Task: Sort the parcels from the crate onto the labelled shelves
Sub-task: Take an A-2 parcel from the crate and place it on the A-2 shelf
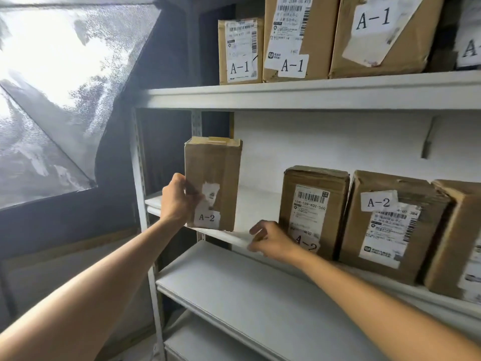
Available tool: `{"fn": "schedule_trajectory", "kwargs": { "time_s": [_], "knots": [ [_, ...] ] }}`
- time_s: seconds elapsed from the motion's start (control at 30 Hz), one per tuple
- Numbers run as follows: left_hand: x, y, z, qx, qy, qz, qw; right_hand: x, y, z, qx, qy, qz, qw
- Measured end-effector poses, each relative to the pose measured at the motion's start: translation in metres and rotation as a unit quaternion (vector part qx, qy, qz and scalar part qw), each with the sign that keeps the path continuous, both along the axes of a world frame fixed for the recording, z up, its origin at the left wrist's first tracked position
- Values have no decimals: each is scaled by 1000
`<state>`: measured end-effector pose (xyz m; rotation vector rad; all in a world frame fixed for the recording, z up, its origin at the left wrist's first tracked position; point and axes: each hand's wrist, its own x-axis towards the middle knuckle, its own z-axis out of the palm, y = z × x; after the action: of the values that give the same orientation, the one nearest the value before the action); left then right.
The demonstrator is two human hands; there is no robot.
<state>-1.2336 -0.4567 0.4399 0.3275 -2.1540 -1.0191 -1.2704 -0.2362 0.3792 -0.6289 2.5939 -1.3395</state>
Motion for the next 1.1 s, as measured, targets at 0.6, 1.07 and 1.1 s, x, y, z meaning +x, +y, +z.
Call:
{"fn": "schedule_trajectory", "kwargs": {
  "time_s": [0.6,1.07,1.1],
  "knots": [
    [-110,62,-38,-3,-70,-195,978,-1,59,-51,124,-83,-99,984],
    [-108,47,-37,52,-147,-262,952,6,48,-24,157,-33,-89,983],
    [-105,45,-36,44,-153,-249,955,6,46,-22,161,-29,-82,983]
  ]
}}
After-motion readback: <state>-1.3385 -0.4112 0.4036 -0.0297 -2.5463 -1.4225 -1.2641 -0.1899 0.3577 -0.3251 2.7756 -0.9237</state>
